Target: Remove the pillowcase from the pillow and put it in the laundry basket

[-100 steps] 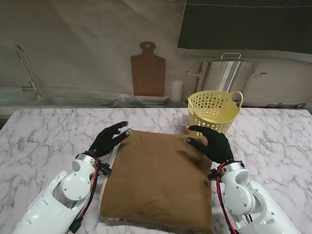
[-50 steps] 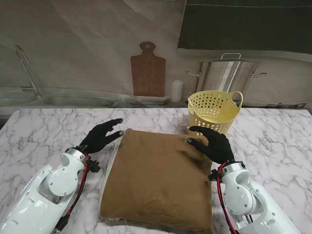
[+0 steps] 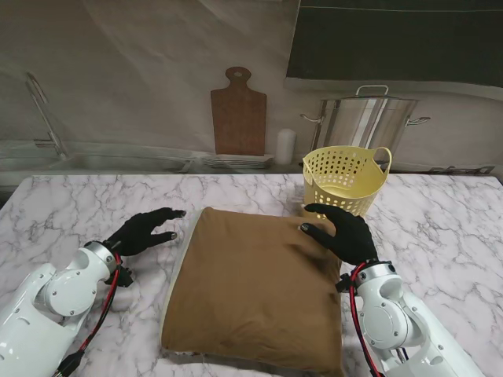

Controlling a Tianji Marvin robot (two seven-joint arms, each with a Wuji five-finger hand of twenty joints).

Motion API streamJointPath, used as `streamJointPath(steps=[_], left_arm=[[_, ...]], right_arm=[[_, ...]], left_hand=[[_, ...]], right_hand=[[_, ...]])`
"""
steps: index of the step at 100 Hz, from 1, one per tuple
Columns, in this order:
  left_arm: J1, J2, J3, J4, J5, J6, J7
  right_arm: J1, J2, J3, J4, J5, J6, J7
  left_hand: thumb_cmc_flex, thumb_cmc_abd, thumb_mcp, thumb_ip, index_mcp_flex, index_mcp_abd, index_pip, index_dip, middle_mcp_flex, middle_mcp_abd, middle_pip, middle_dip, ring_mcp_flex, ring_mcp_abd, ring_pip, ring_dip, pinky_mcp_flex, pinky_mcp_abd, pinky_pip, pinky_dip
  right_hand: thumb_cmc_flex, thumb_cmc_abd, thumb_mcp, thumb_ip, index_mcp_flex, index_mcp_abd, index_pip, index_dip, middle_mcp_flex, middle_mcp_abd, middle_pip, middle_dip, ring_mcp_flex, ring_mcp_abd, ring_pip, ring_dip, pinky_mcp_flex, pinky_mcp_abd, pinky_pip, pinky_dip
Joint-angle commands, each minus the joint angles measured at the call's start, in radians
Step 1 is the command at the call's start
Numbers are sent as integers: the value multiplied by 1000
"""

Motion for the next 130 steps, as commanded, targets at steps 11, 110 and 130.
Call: streamJointPath(steps=[11, 110, 130], left_arm=[[-1, 12, 8, 24, 8, -23, -45], [13, 19, 66, -38, -52, -82, -90], [39, 19, 42, -83, -53, -107, -89]], right_arm=[[-10, 0, -1, -4, -5, -6, -3], [-16, 0, -5, -8, -13, -16, -7], [-15, 1, -7, -6, -13, -16, -5]], left_hand=[[17, -65, 20, 27, 88, -53, 107, 127, -13, -18, 8, 10, -5, -21, 1, -8, 10, 10, 408, 5], [-159, 5, -1, -8, -35, -43, -61, -18, -13, -17, 5, 10, -13, -12, 1, 3, 0, 5, 420, 26], [-169, 39, -2, -11, -41, -46, -62, -21, -8, -16, 6, 11, -9, -12, 2, 4, 2, 4, 423, 29]], right_hand=[[29, 28, -18, 20, 15, 13, 9, 16, 2, -1, 8, 2, -18, -17, -22, -1, -4, -8, 9, 14], [29, 28, -17, 20, 14, 13, 8, 16, 3, -1, 8, 2, -18, -16, -23, -1, -5, -6, 8, 14], [30, 28, -17, 20, 15, 14, 8, 16, 3, -3, 8, 2, -19, -15, -23, -1, -5, -7, 8, 14]])
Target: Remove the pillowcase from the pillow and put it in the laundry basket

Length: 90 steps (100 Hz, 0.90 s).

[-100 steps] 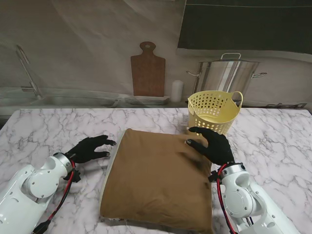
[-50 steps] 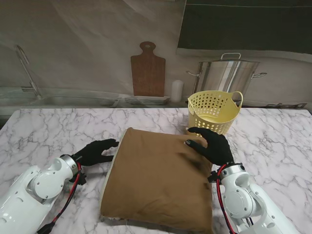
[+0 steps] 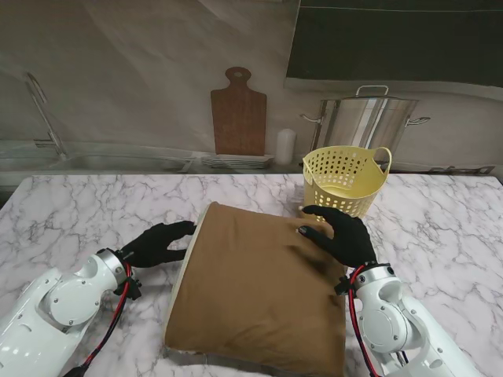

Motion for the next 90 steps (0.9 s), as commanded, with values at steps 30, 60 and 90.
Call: streamJointPath(steps=[30, 60, 90], left_arm=[[35, -4, -26, -74, -15, -52, 2], [46, 5, -8, -109, -49, -91, -36], [2, 12, 60, -60, -36, -80, -64]], right_arm=[[3, 1, -10, 6, 0, 1, 10], [10, 1, -18, 11, 3, 4, 16], [12, 1, -21, 12, 6, 4, 17]], left_hand=[[-20, 74, -23, -33, -36, -67, -21, -23, 24, -11, 14, 16, 6, -9, 6, 7, 1, 8, 433, 24], [-29, 78, -24, -33, -53, -53, -33, -32, 63, -10, 22, 24, 29, -5, 13, 13, 11, 10, 456, 30], [-24, 69, -21, -32, -58, -54, -34, -36, 27, -17, 9, 20, 13, -10, 5, 11, 2, 6, 458, 23]], right_hand=[[29, 28, -18, 20, 14, 14, 8, 16, 2, -1, 8, 2, -18, -15, -23, -1, -6, -6, 8, 13], [29, 28, -17, 20, 13, 14, 8, 16, 3, -2, 8, 2, -18, -15, -23, -1, -5, -7, 8, 13], [29, 28, -18, 20, 8, 14, 5, 15, 0, -2, 7, 2, -20, -15, -23, -1, -5, -7, 8, 13]])
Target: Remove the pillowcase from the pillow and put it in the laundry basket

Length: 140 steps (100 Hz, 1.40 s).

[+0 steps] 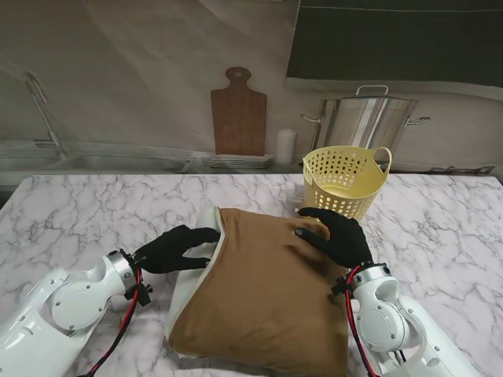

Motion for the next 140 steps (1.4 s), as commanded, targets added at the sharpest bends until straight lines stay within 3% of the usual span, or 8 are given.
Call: streamJointPath(steps=[1, 25, 58, 73, 87, 94, 122, 140], left_arm=[[-10, -5, 14, 20, 5, 10, -17], [-50, -3, 64, 84, 36, 33, -18], [-103, 18, 134, 151, 29, 51, -115], [-110, 22, 149, 159, 29, 44, -130], [-120, 27, 164, 164, 31, 30, -142], [-124, 28, 176, 168, 25, 21, -143], [-135, 30, 230, 166, -7, 15, -153], [-129, 32, 235, 163, -14, 19, -160]], right_arm=[[-1, -1, -3, 1, 2, 2, 1], [-5, 0, -13, -14, 2, -5, 8], [-49, 17, 0, -94, -48, -27, 62], [-67, 32, 14, -127, -95, -52, 109], [-72, 46, 14, -157, -157, -65, 151], [-67, 54, 9, -170, -197, -68, 173], [-2, 72, -46, -220, -255, 24, 297], [87, 79, -145, -162, -271, 86, 350]], left_hand=[[-4, 45, -17, -25, -49, -46, -24, -13, -16, -17, -14, 7, 8, -15, 8, 8, -9, 6, 458, 11], [-2, 41, -18, -25, -41, -32, -18, -11, -17, -17, -12, 5, 4, -13, 7, 7, -11, 5, 454, 6], [2, 34, -17, -24, -40, -15, -16, -9, -42, -25, -20, -2, -15, -11, -4, -3, -17, 3, 437, -6], [6, 21, -17, -24, -37, -14, -14, -8, -48, -31, -20, -5, -18, -14, -6, -6, -16, 2, 430, -10], [11, -7, -15, -22, -34, -23, -14, -9, -63, -50, -22, -9, -25, -19, -9, -11, -19, -1, 420, -14], [11, -15, -15, -21, -79, -28, -35, -18, -85, -48, -28, -13, -29, -23, -10, -13, -19, -4, 415, -16], [5, -18, -12, -20, -123, -31, -66, -41, -95, -40, -23, -15, -32, -25, -8, -13, -17, -8, 410, -13], [3, -17, -12, -20, -120, -30, -63, -43, -94, -36, -22, -15, -35, -23, -8, -13, -18, -9, 407, -11]], right_hand=[[29, 28, -18, 20, 8, 14, 5, 15, 0, -2, 7, 2, -20, -15, -23, -1, -5, -7, 8, 13], [32, 26, -18, 19, -4, 3, 1, 14, -6, -3, 4, 0, -21, -14, -24, -2, -5, -6, 8, 13], [22, 16, -21, 18, -47, 15, -20, 7, -37, 5, -9, -5, -34, -12, -29, -4, -8, -4, 6, 12], [4, -22, -20, 18, -154, 7, -77, -12, -94, -2, -30, -14, -51, -11, -36, -7, -19, -3, -2, 9], [-81, -107, 84, 9, -242, 4, -185, -52, -204, 2, -82, -61, -81, -6, -46, -11, -26, 10, -26, 14], [-97, -121, 89, 5, -273, 18, -201, -54, -248, 8, -99, -71, -91, -2, -51, -13, -25, 21, -27, 15], [-187, -171, 165, -13, -338, 56, -265, -43, -352, 38, -144, -118, -117, 26, -59, -22, -20, 86, -32, 17], [-157, -245, 216, -19, -343, 109, -351, 4, -314, 64, -95, -102, 72, 14, 53, 55, 109, 74, 143, 106]])
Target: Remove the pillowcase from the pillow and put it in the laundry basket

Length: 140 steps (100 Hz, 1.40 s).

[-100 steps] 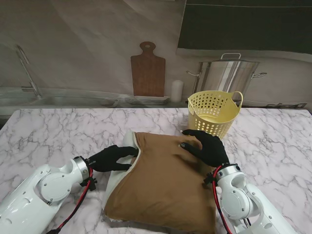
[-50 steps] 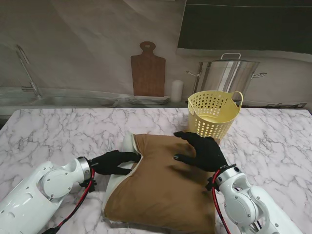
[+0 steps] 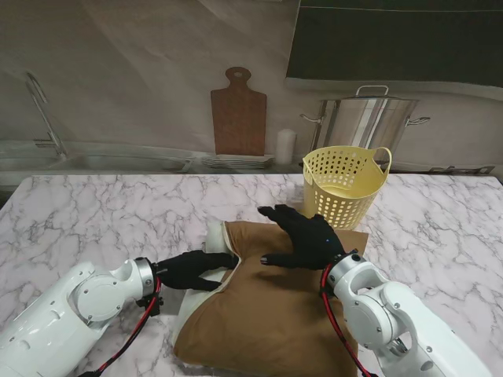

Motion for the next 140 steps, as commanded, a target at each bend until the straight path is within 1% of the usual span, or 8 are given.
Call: streamJointPath(steps=[1, 23, 47, 75, 97, 106, 130, 140], left_arm=[[23, -2, 18, 10, 7, 0, -34], [35, 4, -3, 2, 23, -14, -48], [36, 10, -7, 5, 35, -11, -71], [28, 18, 0, 6, 44, -1, -105], [31, 18, -4, 4, 45, -2, -108], [30, 16, -1, 7, 44, -5, -96], [22, 12, 12, 16, 39, -14, -75], [23, 11, 14, 18, 33, -17, -70]], right_arm=[[30, -7, -22, 40, -10, 9, 22], [107, -6, -102, 145, 16, 29, 32], [81, -2, -66, 166, -29, -21, 0], [10, 4, 26, 126, -116, -57, -18], [-17, 4, 53, 119, -121, -66, -21], [-18, -3, 45, 114, -63, -60, -34], [-8, 9, 9, 52, -98, -13, 67], [25, 5, -43, 76, -121, 24, 38]], left_hand=[[19, -55, -12, -20, -6, -33, 0, -11, -2, -37, 35, 7, 32, -24, 52, 3, -17, -9, 406, -7], [22, -59, -12, -19, 3, -33, 5, -12, 4, -36, 36, 7, 32, -23, 52, 2, -16, -8, 403, -6], [21, -60, -12, -20, 9, -35, 10, -12, 6, -37, 36, 7, 32, -21, 51, 1, -16, -8, 399, -5], [18, -60, -13, -20, 9, -34, 11, -13, 1, -38, 34, 6, 23, -23, 47, -2, -19, -10, 390, -6], [19, -57, -12, -20, 7, -35, 10, -14, -2, -37, 33, 6, 22, -23, 47, -3, -17, -10, 385, -5], [20, -57, -12, -20, 6, -34, 10, -14, -3, -38, 33, 6, 23, -23, 48, -3, -16, -10, 385, -4], [11, -56, -13, -19, -29, -10, -6, -21, -3, -35, 35, 7, 28, -23, 51, -1, -13, -10, 388, 1], [11, -56, -13, -19, -29, -10, -6, -21, -2, -35, 35, 7, 30, -22, 52, 0, -13, -10, 388, 1]], right_hand=[[11, -50, 21, -18, -35, 38, -47, 34, 10, 27, 37, 7, 89, 4, 68, 51, 56, 14, 85, 56], [395, -45, -42, 29, 58, -86, 79, 117, 324, -84, 269, 124, 420, -111, 522, 259, 290, -148, 415, 164], [492, -118, 311, -97, 432, -177, 495, 16, 834, -147, 493, 418, 647, -200, 916, 306, 445, -200, 586, 136], [494, -94, 375, -103, 634, -202, 893, -52, 853, -117, 618, 577, 665, -237, 971, 325, 436, -181, 571, 120], [327, -57, 185, -89, 515, -156, 815, -115, 789, -115, 532, 498, 608, -190, 843, 297, 403, -183, 538, 106], [152, 38, 90, -13, 476, -76, 474, 44, 687, -86, 460, 413, 530, -137, 728, 296, 351, -174, 517, 109], [-138, 54, 14, -32, -23, 57, 10, 27, 85, 3, 140, 162, 88, -56, 279, 196, 130, -145, 369, 150], [-190, 11, 55, -46, -20, 111, -79, -159, -21, 39, 48, 55, 10, -20, 150, 130, 63, -82, 250, 150]])
